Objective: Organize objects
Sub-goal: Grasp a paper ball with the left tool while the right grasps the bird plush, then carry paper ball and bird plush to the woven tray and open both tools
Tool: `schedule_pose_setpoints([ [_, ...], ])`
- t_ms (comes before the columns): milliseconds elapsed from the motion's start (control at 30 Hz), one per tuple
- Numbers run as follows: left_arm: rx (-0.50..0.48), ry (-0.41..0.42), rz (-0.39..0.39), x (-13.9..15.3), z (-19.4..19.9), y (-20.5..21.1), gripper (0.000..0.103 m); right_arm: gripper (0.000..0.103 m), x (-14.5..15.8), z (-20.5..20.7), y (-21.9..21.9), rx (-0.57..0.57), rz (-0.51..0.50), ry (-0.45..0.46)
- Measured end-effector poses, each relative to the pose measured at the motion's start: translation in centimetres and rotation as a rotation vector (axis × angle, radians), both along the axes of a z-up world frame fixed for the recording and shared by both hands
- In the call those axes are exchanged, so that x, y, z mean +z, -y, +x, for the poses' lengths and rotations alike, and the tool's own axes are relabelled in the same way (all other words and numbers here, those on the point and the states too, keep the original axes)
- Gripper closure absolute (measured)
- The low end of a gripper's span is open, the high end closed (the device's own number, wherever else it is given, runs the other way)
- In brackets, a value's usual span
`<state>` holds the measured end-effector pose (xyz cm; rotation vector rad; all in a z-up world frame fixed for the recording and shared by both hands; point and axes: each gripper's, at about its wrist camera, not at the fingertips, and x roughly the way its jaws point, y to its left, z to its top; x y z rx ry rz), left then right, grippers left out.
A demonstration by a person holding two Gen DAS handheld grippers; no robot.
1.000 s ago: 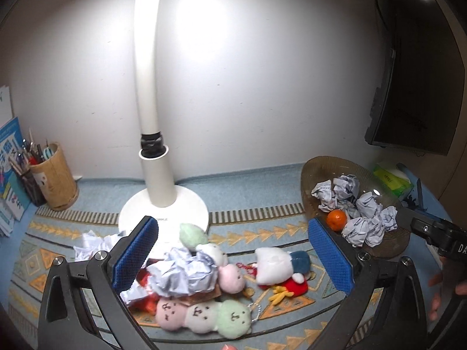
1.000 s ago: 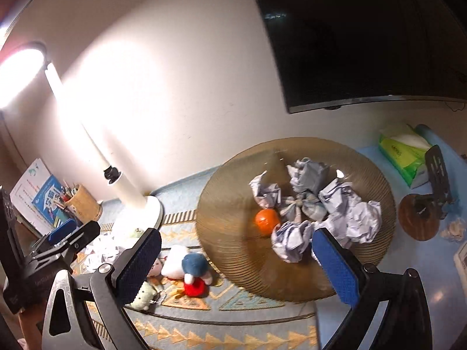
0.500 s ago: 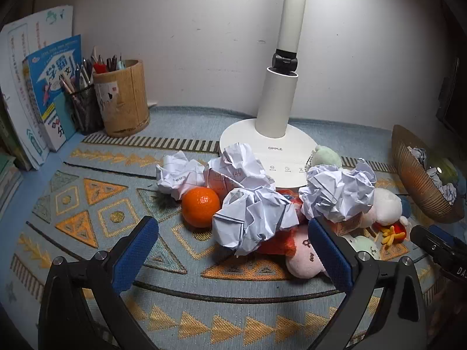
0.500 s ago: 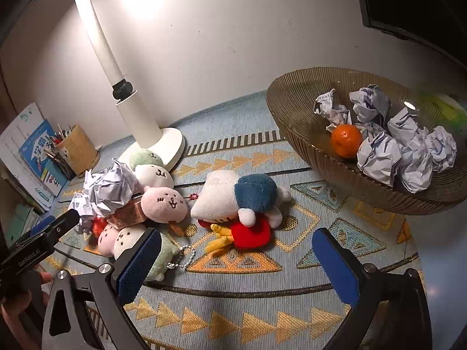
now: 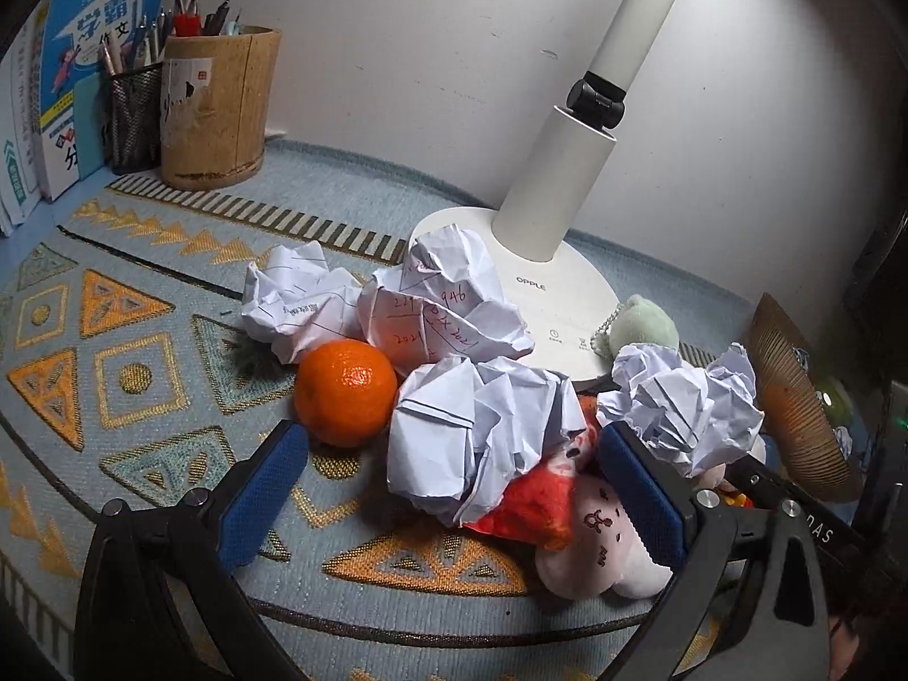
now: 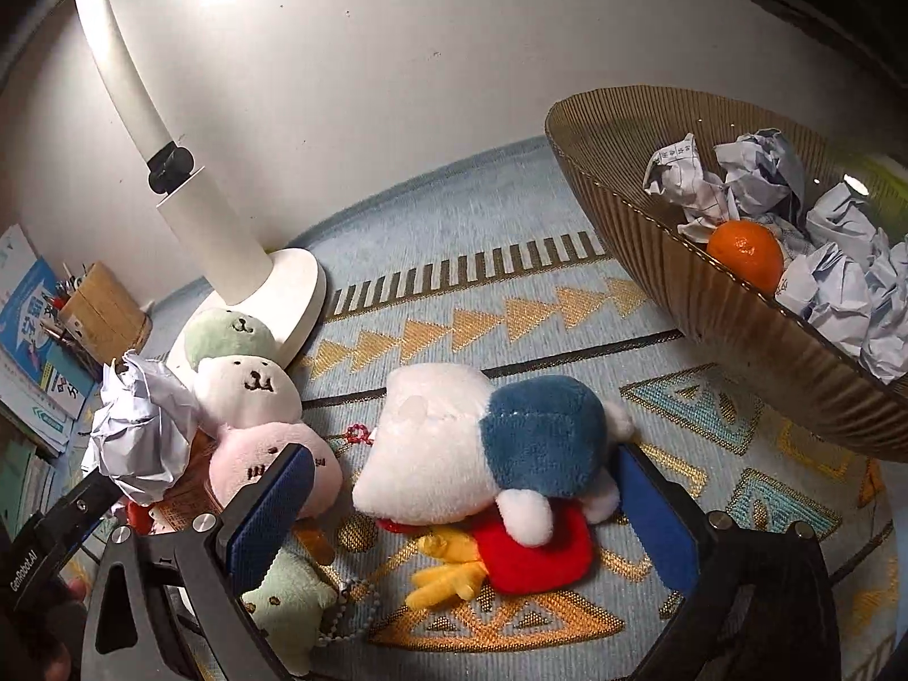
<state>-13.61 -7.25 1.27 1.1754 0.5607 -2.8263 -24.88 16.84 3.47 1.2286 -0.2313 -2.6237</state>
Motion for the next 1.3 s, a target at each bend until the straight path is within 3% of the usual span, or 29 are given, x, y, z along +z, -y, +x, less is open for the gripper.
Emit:
schedule_pose_setpoints([
  [100, 0.012, 0.027, -0.025, -0.4, -0.5, -0.5, 0.006, 0.0, 0.0, -0.1, 0.0, -0.011, -0.004, 0.0],
  [133, 0.013, 0.011, -0.014, -0.2, -0.3, -0.4, 0.019, 0.001, 0.0, -0.1, 0.1, -0.012, 0.004, 0.001],
  [167, -0.008, -0.006, 0.019, -0.2, -0.2, -0.3, 0.038, 0.011, -0.1, 0.0, 0.2, -0.017, 0.015, 0.0],
  [233, -0.027, -0.03, 0.061, -0.1, 0.1, -0.1, 0.05, 0.035, 0.1, 0.3, -0.1, -0.052, 0.038, -0.014],
  [267, -0.028, -0.039, 0.045, 0.1, 0.3, -0.2, 0.053, 0.036, 0.1, 0.3, -0.2, -0.032, 0.008, -0.016],
  [467, -0.005, -0.124, -0.002, 1.3, 2.0, -0.1, 0.053, 0.042, 0.5, 1.0, -1.1, 0.015, -0.081, -0.056],
  [600, 0.029, -0.154, 0.027, 1.3, 2.6, 1.5, 0.053, 0.042, 1.3, 2.0, -1.8, 0.016, -0.116, -0.123],
  [733, 0.044, -0.186, 0.025, 1.7, 3.4, 2.0, 0.053, 0.042, 1.5, 2.2, -2.4, 0.017, -0.133, -0.128],
  [1067, 0.042, -0.167, -0.042, 1.5, 3.1, 1.1, 0.053, 0.042, 1.4, 2.4, -2.1, 0.021, -0.13, -0.121],
  [1300, 0.047, -0.179, -0.048, 1.5, 3.4, 1.2, 0.053, 0.042, 1.3, 2.6, -2.1, 0.031, -0.165, -0.116],
])
